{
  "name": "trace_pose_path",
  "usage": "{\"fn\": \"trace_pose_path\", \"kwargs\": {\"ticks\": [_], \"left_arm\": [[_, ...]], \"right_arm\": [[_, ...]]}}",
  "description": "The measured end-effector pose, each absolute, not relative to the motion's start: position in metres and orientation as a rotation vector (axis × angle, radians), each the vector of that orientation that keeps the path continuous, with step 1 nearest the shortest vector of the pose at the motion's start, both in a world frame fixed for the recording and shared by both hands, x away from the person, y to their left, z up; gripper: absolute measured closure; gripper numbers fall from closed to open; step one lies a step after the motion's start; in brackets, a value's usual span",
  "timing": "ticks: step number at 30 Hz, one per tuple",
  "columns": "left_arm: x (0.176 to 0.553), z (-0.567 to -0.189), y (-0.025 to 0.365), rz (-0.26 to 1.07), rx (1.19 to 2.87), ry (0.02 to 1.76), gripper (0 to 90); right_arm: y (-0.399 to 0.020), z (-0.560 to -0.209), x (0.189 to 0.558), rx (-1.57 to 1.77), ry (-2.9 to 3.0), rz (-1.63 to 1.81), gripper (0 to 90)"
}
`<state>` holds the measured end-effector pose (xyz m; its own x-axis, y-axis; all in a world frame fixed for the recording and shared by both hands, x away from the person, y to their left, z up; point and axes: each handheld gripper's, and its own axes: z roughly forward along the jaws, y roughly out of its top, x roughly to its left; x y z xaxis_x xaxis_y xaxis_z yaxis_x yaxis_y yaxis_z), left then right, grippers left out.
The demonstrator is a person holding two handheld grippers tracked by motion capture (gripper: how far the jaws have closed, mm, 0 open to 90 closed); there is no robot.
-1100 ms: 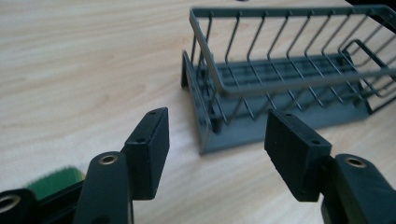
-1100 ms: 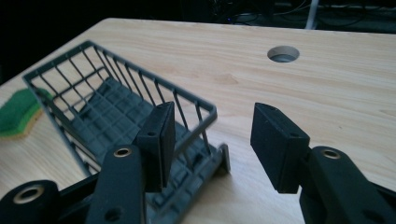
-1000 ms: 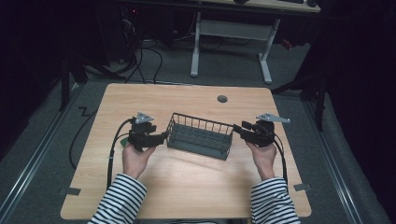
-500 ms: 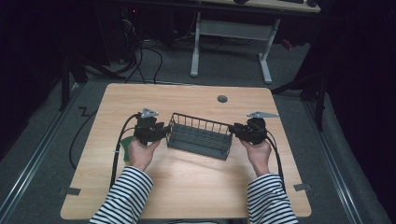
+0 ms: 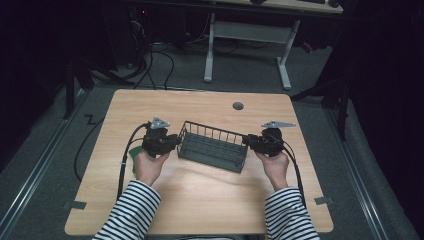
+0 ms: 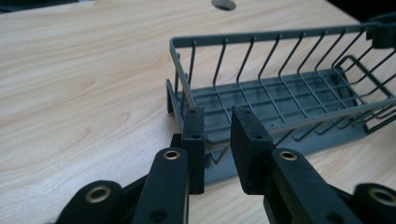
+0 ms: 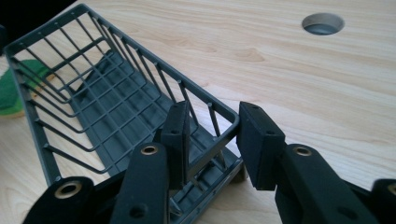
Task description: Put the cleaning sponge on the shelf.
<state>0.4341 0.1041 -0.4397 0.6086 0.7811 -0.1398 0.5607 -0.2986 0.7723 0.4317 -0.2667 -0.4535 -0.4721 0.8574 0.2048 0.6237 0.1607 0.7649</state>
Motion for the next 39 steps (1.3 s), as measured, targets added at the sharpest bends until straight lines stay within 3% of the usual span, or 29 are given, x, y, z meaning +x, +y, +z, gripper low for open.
{"fn": "trace_pose_path", "kwargs": {"ticks": [30, 32, 35, 39], "left_arm": [[0.418, -0.441, 0.145, 0.373, 1.937, 1.128, 75.3], [0.418, -0.441, 0.146, 0.369, 1.94, 1.129, 74.7], [0.418, -0.442, 0.147, 0.373, 1.934, 1.136, 71.2], [0.416, -0.44, 0.149, 0.385, 1.911, 1.145, 62.1]], "right_arm": [[-0.227, -0.454, 0.422, 1.347, 2.256, 1.243, 62.6], [-0.226, -0.454, 0.422, 1.343, 2.269, 1.244, 59.9], [-0.226, -0.454, 0.421, 1.351, 2.261, 1.225, 48.2], [-0.234, -0.446, 0.416, 1.346, 2.205, 1.274, 40.3]]}}
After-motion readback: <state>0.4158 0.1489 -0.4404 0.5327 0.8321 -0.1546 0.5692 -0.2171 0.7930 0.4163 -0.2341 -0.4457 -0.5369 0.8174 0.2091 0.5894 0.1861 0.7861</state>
